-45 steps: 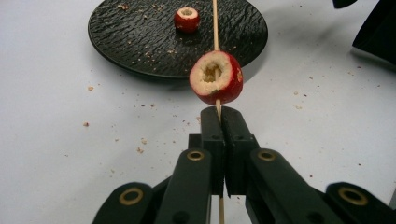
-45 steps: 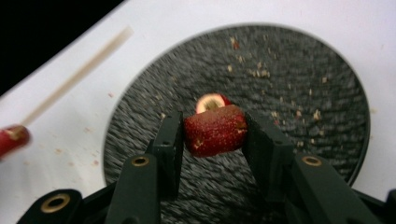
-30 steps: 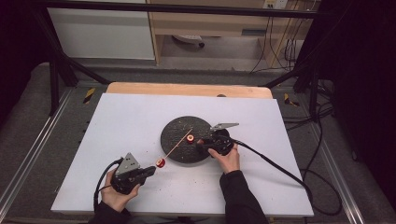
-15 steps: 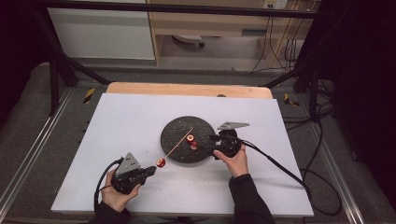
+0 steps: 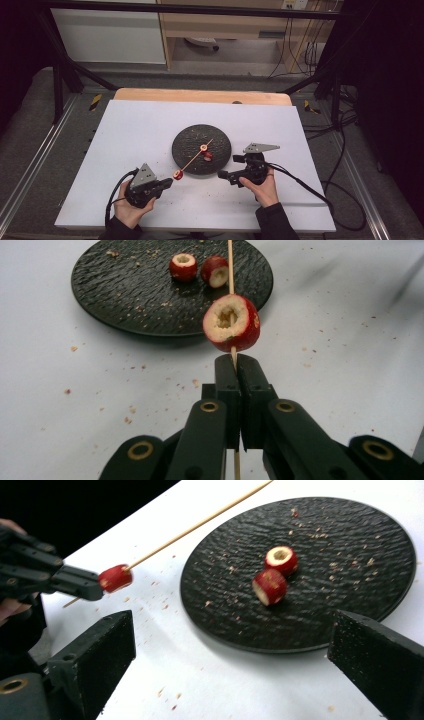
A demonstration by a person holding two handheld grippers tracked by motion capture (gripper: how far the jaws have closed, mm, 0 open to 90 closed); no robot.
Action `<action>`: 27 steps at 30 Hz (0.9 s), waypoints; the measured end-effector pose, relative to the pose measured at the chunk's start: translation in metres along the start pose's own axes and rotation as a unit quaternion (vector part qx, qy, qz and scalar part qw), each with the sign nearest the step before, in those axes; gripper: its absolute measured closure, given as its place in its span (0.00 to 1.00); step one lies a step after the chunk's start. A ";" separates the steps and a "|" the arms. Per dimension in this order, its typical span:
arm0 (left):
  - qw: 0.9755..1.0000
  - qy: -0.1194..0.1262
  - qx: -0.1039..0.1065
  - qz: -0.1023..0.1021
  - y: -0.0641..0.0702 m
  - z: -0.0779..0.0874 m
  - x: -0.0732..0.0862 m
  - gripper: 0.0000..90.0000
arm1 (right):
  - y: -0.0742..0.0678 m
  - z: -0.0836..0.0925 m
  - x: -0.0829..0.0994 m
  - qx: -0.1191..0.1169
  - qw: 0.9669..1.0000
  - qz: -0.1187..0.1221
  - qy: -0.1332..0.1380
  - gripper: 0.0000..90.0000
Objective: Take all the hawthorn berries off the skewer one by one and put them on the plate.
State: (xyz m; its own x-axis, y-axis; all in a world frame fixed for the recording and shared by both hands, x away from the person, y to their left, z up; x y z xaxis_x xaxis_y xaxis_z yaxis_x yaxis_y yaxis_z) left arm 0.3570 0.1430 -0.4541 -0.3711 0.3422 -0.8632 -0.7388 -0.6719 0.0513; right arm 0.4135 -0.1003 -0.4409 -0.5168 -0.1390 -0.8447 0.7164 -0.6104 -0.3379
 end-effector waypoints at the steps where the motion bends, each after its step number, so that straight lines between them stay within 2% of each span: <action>1: 1.000 0.001 0.002 -0.001 0.002 -0.001 -0.002 0.98 | -0.002 0.001 0.002 -0.003 1.000 0.000 0.000 0.07; 7: 1.000 0.001 0.016 -0.019 0.018 -0.012 -0.015 0.98 | -0.011 0.009 0.008 -0.022 1.000 -0.004 0.010 0.07; 18: 0.998 0.004 0.052 -0.044 0.053 -0.037 -0.034 0.98 | -0.015 0.016 0.018 -0.037 0.999 -0.010 0.012 0.10; 27: 0.995 0.007 0.074 -0.060 0.073 -0.048 -0.043 0.98 | -0.022 0.017 0.021 -0.068 0.997 -0.007 0.020 0.26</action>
State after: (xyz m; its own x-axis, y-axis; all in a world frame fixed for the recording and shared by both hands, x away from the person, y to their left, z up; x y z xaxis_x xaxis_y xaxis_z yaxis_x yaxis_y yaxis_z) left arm 0.3455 0.0477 -0.4373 -0.2680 0.4040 -0.8746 -0.8526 -0.5221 0.0201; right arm 0.3795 -0.1033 -0.4439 -0.5107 -0.0980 -0.8541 0.7672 -0.5004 -0.4013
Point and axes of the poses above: each handheld gripper's, and its own axes: z roughly backward along the jaws, x roughly out of its underside, y roughly to its right, the point moved 7 cm from there along -z, roughly forward along the jaws, and after that the axes turned 5 degrees about y, right-handed, at the moved point
